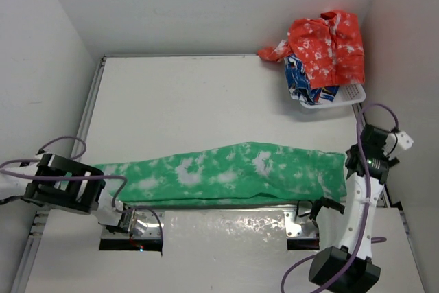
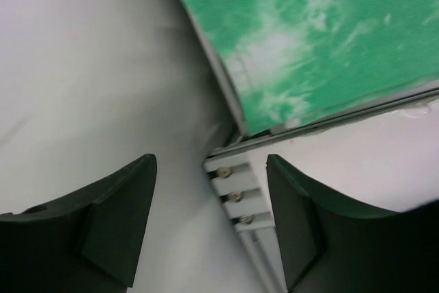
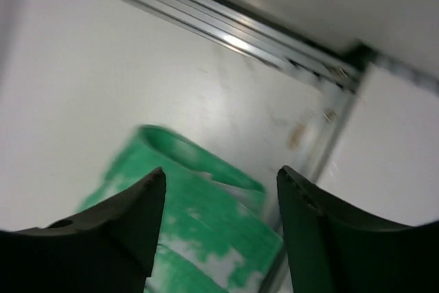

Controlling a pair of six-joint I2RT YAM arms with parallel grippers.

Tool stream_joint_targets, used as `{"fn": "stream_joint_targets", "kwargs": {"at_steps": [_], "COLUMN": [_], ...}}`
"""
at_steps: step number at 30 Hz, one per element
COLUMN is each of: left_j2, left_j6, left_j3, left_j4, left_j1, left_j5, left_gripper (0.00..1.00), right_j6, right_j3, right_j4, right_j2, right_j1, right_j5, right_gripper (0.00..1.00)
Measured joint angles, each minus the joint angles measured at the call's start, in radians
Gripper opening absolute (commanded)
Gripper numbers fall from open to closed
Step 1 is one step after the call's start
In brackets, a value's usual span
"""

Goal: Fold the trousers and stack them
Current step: Fold the trousers

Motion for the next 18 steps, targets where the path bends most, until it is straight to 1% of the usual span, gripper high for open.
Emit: {"fn": "stream_joint_targets", "kwargs": {"at_steps": [1, 2, 4, 5, 6, 8, 12, 14, 18], "left_j2": [-0.005, -0.018, -0.074, -0.106, -0.126, -0.145, -0.132, -0.11, -0.046], "left_j6": [0.001, -0.004, -0.01, -0.02, -0.036, -0.093, -0.314, -0.431, -0.635], "left_j3": [0.031, 0.035, -0.011, -0.053, -0.092, -0.178, -0.335, -0.366, -0.378], "left_j4": [-0.019, -0.019, 0.014, 0.027, 0.025, 0.047, 0.193, 0.27, 0.459], "left_j1": [-0.015, -0.038, -0.134, -0.194, -0.246, -0.307, -0.394, -0.448, -0.555], "left_j5": [-0.001, -0.009, -0.047, -0.062, -0.067, -0.081, -0.202, -0.25, -0.347], "left_gripper": [0.52, 0.49, 0.47, 0.47, 0.47, 0.45, 0.44, 0.44, 0.44], "right_j6": [-0.032, -0.056, -0.084, -0.088, -0.092, -0.08, -0.043, -0.036, -0.033], "right_j3": [0.02, 0.037, 0.051, 0.047, 0.033, -0.027, -0.166, -0.194, -0.195], "right_j4": [0.043, 0.083, 0.132, 0.146, 0.16, 0.182, 0.196, 0.209, 0.277], "right_j2": [0.005, 0.013, 0.029, 0.035, 0.04, 0.046, 0.091, 0.161, 0.346], "right_j1": [0.015, 0.034, 0.077, 0.1, 0.122, 0.177, 0.29, 0.322, 0.329], "right_j5": [-0.039, -0.076, -0.137, -0.161, -0.185, -0.223, -0.27, -0.288, -0.309], "right_gripper": [0.44, 0.38, 0.29, 0.23, 0.2, 0.14, 0.11, 0.1, 0.11]}}
